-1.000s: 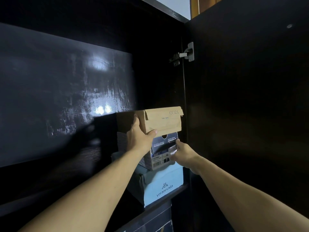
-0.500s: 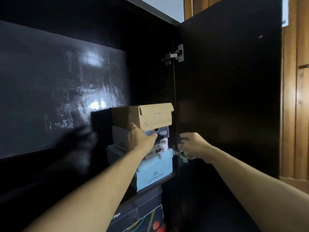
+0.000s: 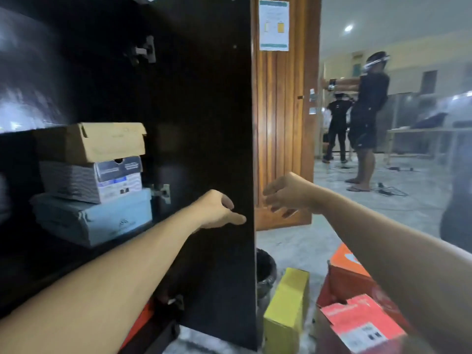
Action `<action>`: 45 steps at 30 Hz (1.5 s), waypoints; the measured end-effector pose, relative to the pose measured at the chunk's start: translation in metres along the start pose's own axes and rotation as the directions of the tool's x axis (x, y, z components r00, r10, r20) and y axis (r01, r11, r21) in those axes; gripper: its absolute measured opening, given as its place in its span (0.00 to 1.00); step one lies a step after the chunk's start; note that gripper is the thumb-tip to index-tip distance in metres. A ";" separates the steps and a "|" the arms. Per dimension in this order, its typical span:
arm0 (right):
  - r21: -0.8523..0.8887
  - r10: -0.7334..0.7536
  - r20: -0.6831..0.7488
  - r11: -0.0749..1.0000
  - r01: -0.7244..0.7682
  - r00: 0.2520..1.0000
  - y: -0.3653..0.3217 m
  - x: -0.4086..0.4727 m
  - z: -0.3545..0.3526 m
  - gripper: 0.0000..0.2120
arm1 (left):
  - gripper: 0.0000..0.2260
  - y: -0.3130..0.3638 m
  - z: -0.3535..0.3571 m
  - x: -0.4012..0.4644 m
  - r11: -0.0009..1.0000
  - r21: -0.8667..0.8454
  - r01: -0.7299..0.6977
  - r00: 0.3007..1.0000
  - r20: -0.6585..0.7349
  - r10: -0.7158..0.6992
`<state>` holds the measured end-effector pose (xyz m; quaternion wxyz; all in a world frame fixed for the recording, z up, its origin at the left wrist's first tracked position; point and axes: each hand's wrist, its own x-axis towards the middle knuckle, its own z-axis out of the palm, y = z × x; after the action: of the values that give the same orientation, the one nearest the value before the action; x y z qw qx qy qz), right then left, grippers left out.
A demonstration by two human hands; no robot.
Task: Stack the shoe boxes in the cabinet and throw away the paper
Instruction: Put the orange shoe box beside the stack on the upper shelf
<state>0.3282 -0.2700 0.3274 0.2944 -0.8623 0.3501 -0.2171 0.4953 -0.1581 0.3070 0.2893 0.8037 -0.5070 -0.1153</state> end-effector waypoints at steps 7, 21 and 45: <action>0.010 0.257 -0.028 0.967 -0.256 0.966 0.120 -0.066 -0.031 0.12 | 0.29 0.053 0.123 -0.006 0.989 0.056 -0.135 0.922 0.373 0.104; -0.139 0.551 -0.055 0.822 -0.553 0.833 0.323 -0.112 -0.004 0.16 | 0.29 0.036 0.332 -0.006 0.989 -0.083 0.122 0.902 0.424 -0.075; 0.172 0.572 -0.503 0.801 -0.574 0.648 0.479 -0.118 -0.043 0.41 | 0.35 0.078 0.435 0.172 0.842 -0.504 0.194 0.962 0.265 -0.063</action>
<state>-0.0030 -0.4776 0.0228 0.2378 -0.6127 0.6716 -0.3421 0.3076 -0.4862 0.0209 0.4264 0.7066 -0.4316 -0.3643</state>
